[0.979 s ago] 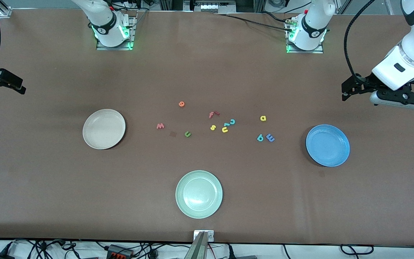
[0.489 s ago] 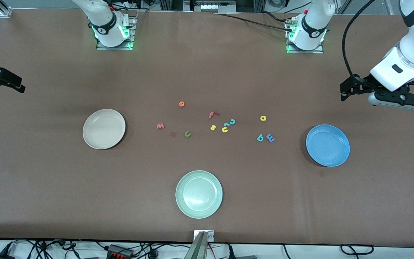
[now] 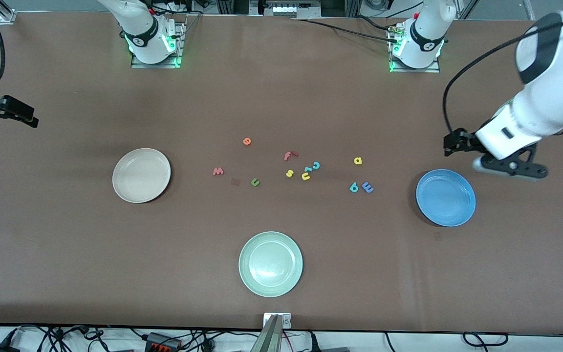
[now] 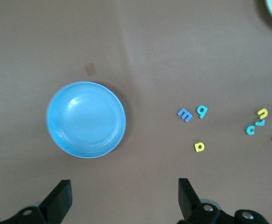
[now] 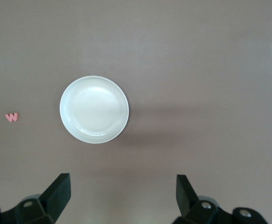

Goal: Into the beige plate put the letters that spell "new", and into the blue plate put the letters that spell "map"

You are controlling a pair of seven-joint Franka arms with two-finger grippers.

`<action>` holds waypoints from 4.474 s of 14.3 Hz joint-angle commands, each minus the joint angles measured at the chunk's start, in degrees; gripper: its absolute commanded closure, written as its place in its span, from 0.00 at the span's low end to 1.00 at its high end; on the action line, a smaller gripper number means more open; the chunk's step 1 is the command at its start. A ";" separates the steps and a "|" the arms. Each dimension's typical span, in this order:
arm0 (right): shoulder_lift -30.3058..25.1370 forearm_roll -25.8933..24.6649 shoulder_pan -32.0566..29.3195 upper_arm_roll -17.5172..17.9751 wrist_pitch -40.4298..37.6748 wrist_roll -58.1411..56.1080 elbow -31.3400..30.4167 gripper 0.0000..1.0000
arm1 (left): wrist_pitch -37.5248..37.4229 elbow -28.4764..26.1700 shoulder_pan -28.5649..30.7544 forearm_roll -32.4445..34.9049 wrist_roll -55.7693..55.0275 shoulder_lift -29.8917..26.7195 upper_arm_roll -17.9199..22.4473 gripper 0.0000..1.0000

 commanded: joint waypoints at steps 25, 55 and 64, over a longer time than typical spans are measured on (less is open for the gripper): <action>28.98 7.01 25.51 1.52 19.45 -45.54 -1.56 0.00 | 37.47 -11.98 -9.62 -0.68 -52.95 26.06 -0.76 0.66; 29.25 3.60 35.09 0.99 47.58 -64.93 -18.08 0.07 | 25.16 -5.39 7.61 12.94 -2.83 21.66 -8.74 0.00; 30.66 3.42 35.09 0.81 49.96 -64.58 -18.08 0.32 | 31.11 -5.47 -4.16 13.29 -6.37 27.28 -11.92 0.00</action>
